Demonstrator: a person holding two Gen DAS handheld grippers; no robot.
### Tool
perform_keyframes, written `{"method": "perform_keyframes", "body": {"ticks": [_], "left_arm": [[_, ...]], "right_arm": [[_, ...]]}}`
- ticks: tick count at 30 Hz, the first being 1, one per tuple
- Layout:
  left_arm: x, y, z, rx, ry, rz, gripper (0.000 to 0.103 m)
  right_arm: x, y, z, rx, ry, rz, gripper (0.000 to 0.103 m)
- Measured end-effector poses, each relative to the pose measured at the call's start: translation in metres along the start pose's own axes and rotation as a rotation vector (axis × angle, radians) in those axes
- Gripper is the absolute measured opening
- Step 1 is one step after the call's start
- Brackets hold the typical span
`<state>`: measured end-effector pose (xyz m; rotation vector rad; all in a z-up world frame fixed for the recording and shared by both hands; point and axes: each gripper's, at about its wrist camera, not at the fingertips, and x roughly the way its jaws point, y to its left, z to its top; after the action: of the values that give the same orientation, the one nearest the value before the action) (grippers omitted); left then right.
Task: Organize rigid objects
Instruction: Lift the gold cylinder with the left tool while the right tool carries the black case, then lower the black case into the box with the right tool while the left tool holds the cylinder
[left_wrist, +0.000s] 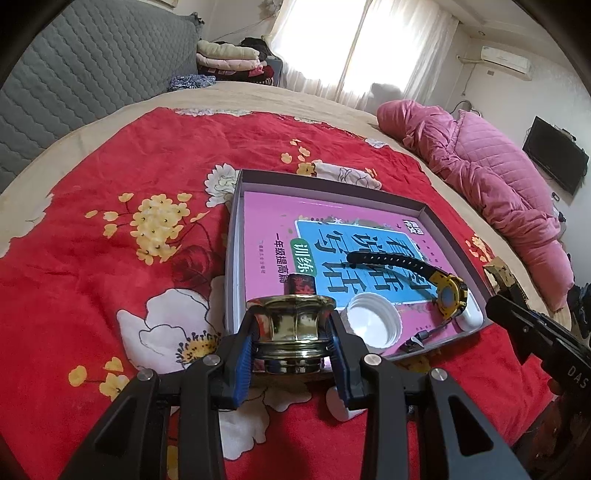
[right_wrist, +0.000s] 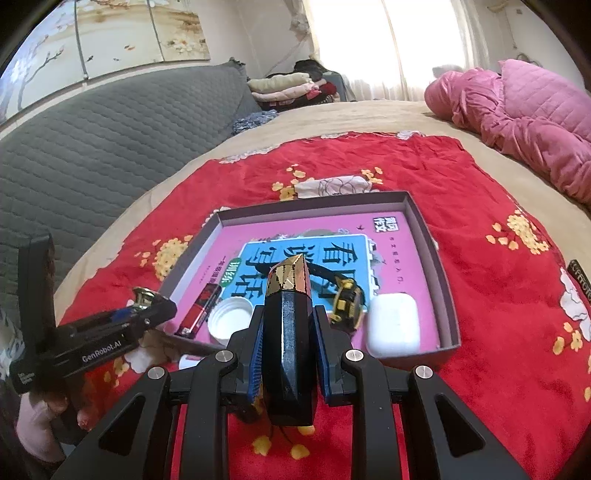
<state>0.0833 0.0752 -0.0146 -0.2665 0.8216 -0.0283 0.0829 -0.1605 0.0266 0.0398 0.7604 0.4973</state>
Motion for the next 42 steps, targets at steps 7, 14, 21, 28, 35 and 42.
{"method": "perform_keyframes", "body": {"ticks": [7,14,21,28,35,42], "left_arm": [[0.007,0.003,0.0,0.002,0.014,0.005,0.036],[0.008,0.0,0.001,0.019,0.011,0.005,0.036],[0.016,-0.002,0.002,0.018,0.029,-0.021,0.036],[0.023,0.001,0.007,-0.002,0.027,-0.023,0.036],[0.024,0.003,0.007,-0.013,0.027,-0.026,0.036],[0.025,-0.003,0.004,0.033,0.034,0.004,0.037]], "right_arm": [[0.011,0.008,0.009,-0.008,-0.004,0.008,0.024],[0.024,0.015,0.019,-0.008,-0.006,0.016,0.024],[0.038,0.015,0.02,0.009,0.012,0.019,0.024],[0.045,0.013,0.017,0.009,0.028,0.01,0.024],[0.05,0.009,0.017,0.015,0.036,-0.013,0.024],[0.054,0.007,0.017,0.021,0.047,-0.02,0.024]]}}
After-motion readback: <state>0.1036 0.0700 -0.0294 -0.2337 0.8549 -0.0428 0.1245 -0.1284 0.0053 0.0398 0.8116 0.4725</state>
